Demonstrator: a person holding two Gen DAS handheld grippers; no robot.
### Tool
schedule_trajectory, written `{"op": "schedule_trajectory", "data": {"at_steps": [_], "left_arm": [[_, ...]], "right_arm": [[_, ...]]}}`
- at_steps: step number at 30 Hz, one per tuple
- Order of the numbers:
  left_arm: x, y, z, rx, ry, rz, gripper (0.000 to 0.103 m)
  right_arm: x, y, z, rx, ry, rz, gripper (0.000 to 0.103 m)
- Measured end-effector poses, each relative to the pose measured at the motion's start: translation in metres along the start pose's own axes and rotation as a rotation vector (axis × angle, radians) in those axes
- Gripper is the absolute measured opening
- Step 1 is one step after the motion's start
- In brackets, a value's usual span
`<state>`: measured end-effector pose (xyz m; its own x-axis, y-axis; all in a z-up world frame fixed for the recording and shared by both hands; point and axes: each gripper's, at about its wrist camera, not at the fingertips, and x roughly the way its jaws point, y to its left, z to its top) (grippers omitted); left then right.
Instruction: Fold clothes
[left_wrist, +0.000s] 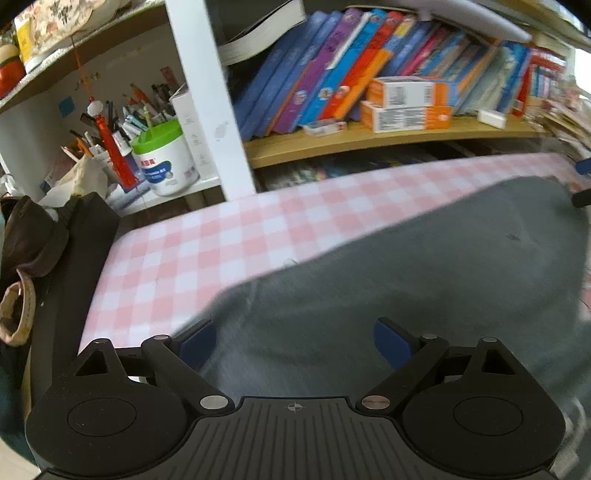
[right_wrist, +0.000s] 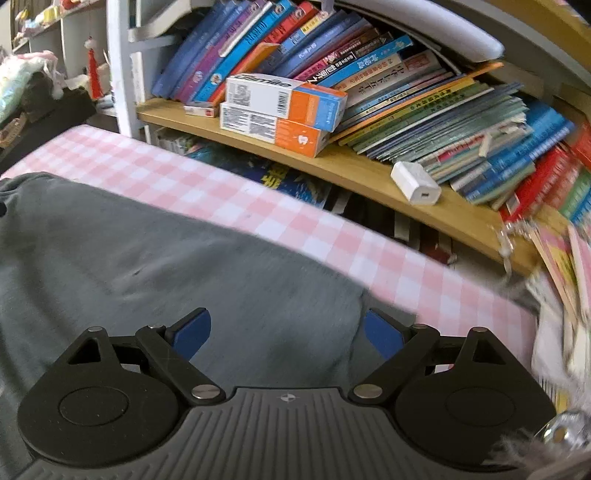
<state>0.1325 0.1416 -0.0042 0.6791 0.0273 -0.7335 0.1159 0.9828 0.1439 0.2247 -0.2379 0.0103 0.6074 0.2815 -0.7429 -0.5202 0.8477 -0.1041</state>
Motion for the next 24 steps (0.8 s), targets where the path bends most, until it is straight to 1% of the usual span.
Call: {"op": "schedule_trajectory", "data": {"at_steps": [2,6,11,18,24], "left_arm": [[0.013,0.006,0.008,-0.006,0.006,0.006,0.094],[0.033,0.012,0.020,0.017,0.014,0.023,0.094],[0.051,0.023,0.028,0.014,0.040,-0.013,0.094],[0.071,0.033,0.028,0.030,0.095,-0.060,0.094],[0.082,0.039,0.029,0.016,0.111,-0.111,0.094]], "right_arm": [[0.014,-0.007,0.008,-0.012,0.007,0.001,0.090],[0.036,-0.017,0.017,-0.021,0.019,0.002,0.090],[0.057,-0.030,0.020,-0.026,0.059,0.005,0.087],[0.068,-0.052,0.009,-0.002,0.111,0.003,0.085],[0.072,-0.064,0.004,0.062,0.126,0.044,0.085]]}}
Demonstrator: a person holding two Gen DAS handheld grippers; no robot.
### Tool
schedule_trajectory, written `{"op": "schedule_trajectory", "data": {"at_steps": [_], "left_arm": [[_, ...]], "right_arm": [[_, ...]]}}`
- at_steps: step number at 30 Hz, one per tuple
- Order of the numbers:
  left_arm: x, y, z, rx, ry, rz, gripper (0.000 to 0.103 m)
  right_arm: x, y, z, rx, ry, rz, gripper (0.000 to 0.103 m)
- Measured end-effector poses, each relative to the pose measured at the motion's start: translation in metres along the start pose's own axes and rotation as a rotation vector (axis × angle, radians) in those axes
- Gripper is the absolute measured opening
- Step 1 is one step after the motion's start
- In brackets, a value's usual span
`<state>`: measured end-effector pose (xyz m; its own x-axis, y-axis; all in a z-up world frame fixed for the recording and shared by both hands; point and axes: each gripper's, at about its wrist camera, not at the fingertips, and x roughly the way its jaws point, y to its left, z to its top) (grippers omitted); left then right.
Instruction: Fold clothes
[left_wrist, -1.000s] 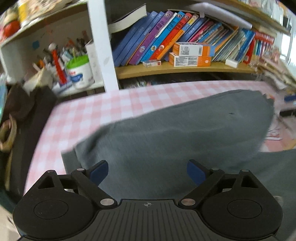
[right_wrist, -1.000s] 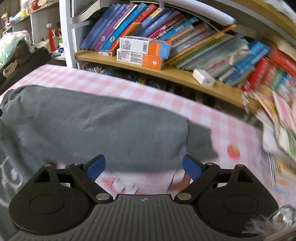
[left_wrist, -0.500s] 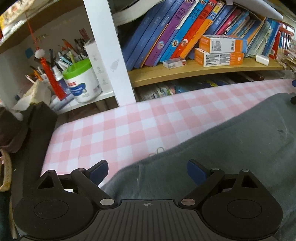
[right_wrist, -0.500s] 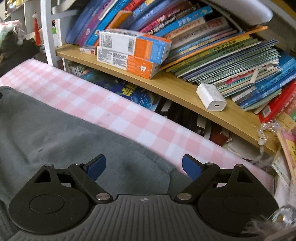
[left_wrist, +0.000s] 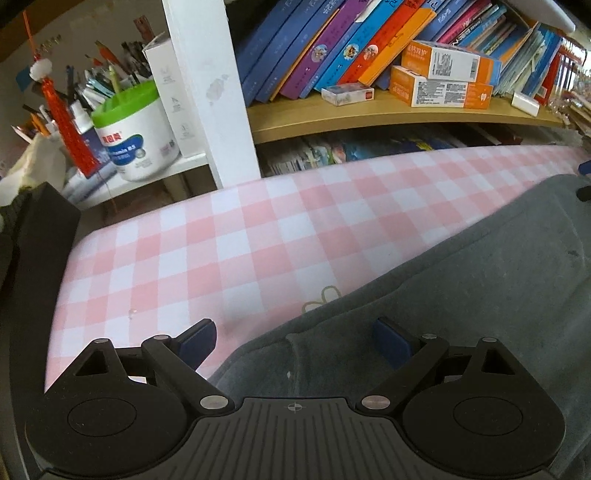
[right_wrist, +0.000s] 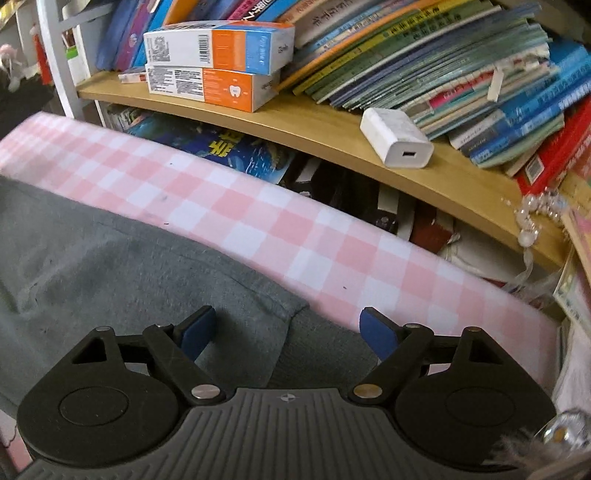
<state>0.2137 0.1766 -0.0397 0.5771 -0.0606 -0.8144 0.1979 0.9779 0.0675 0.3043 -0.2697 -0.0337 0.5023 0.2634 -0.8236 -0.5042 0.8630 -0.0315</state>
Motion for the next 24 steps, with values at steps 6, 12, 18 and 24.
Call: {"op": "schedule_trajectory", "data": {"at_steps": [6,12,18,24], "left_arm": [[0.004,0.010,-0.002,-0.056,0.032,-0.074,0.094],[0.000,0.007,-0.003,-0.028,0.051,-0.120,0.081],[-0.014,0.010,-0.011,-0.050,0.058,-0.146,0.034],[-0.022,0.003,-0.012,-0.027,0.041,-0.097,0.018]], "right_arm": [[0.001,-0.005,-0.001,0.027,0.002,0.031,0.080],[-0.005,-0.005,0.000,0.009,0.004,0.054,0.049],[-0.015,-0.004,-0.004,0.016,0.019,0.093,0.022],[-0.026,0.007,-0.003,0.011,-0.022,0.034,0.015]]}}
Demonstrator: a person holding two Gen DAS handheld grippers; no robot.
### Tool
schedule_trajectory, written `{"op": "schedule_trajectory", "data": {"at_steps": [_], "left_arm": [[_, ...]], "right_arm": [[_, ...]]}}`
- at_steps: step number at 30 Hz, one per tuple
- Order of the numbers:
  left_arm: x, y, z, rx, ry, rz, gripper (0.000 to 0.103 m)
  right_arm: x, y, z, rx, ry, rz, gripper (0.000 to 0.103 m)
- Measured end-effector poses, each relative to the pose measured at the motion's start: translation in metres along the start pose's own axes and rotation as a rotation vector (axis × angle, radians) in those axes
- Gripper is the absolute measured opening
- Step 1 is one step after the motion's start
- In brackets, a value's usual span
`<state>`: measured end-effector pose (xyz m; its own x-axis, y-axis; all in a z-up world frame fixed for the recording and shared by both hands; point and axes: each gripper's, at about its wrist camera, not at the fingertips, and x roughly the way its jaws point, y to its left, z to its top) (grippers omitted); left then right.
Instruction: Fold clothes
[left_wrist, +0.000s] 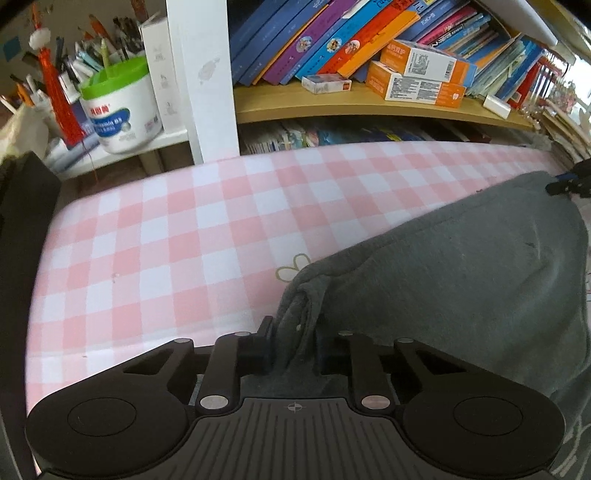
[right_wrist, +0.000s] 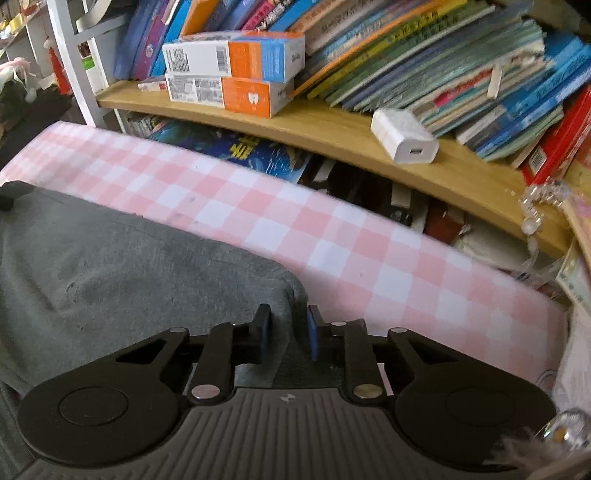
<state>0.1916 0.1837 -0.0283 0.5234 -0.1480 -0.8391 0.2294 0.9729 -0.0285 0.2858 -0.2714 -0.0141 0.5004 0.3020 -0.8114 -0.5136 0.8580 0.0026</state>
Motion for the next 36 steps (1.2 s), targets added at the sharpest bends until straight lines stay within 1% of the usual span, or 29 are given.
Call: {"op": "schedule_trajectory", "data": {"at_steps": [2,4,8,13,19,25,27,30,34,36], "left_arm": [[-0.004,-0.005,0.000,0.015,-0.022,0.031,0.016],[-0.013,-0.007,0.002,0.009,-0.060,0.051,0.015],[-0.038,-0.010,0.005,0.004,-0.139,0.049,0.015],[-0.076,-0.017,-0.002,0.001,-0.245,0.033,0.015],[-0.115,-0.035,-0.027,0.017,-0.330,0.017,0.014],[-0.144,-0.051,-0.060,0.031,-0.385,0.006,0.014],[-0.153,-0.058,-0.073,0.056,-0.401,0.001,0.014],[-0.166,-0.069,-0.098,0.077,-0.413,0.000,0.015],[-0.175,-0.074,-0.132,0.045,-0.411,-0.013,0.016],[-0.174,-0.074,-0.147,0.027,-0.391,-0.019,0.018]], "right_arm": [[-0.009,0.003,0.003,0.006,-0.042,-0.028,0.011],[-0.021,0.008,0.006,0.000,-0.087,-0.054,0.009],[-0.046,0.017,0.004,-0.022,-0.152,-0.103,0.008],[-0.088,0.026,-0.015,0.011,-0.240,-0.158,0.008],[-0.138,0.051,-0.054,0.032,-0.311,-0.213,0.008],[-0.179,0.082,-0.106,0.083,-0.333,-0.258,0.008],[-0.191,0.095,-0.126,0.100,-0.341,-0.276,0.008],[-0.209,0.116,-0.160,0.128,-0.339,-0.295,0.008],[-0.222,0.144,-0.199,0.158,-0.309,-0.310,0.008],[-0.226,0.156,-0.216,0.188,-0.291,-0.309,0.008]]}}
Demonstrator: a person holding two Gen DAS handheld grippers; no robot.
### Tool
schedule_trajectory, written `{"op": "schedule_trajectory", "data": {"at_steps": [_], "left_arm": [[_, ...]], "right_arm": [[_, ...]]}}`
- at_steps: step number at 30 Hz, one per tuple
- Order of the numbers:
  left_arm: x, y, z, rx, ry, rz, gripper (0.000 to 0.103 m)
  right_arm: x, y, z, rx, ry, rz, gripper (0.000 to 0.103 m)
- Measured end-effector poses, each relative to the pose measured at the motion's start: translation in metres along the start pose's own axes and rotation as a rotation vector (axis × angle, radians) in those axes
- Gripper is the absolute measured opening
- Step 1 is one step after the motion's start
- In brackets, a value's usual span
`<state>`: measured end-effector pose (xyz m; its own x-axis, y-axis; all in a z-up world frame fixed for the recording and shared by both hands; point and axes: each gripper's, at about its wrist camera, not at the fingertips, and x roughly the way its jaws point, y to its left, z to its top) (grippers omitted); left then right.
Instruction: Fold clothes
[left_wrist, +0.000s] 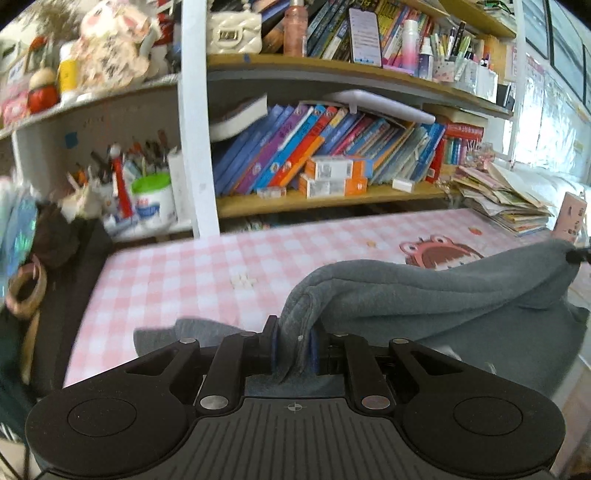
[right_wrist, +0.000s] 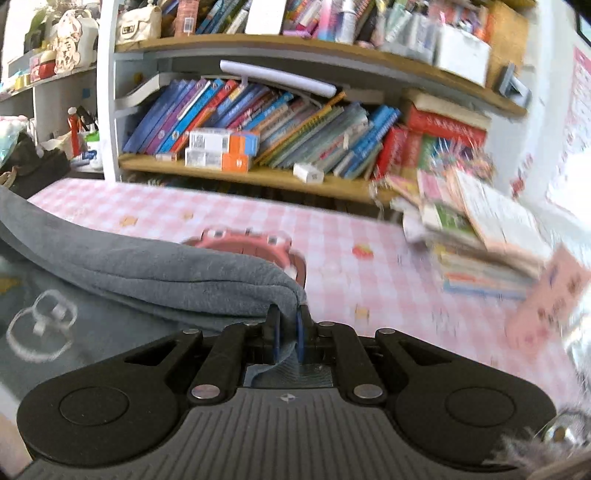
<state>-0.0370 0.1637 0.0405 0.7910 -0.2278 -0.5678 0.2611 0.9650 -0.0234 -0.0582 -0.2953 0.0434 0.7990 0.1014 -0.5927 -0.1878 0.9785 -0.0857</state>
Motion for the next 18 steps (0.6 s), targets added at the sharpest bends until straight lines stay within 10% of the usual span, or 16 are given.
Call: {"op": "schedule_trajectory", "data": {"at_steps": [11,18], "left_arm": [[-0.019,0.004,-0.056,-0.088,0.134,-0.032,0.024],[-0.028,0.017,-0.073,-0.262,0.167,-0.063,0.040]], "right_arm": [[-0.024,0.025,-0.049,0.089,0.180,-0.005,0.013],[-0.027,0.022,-0.059,0.296,0.289,0.021,0.034]]}}
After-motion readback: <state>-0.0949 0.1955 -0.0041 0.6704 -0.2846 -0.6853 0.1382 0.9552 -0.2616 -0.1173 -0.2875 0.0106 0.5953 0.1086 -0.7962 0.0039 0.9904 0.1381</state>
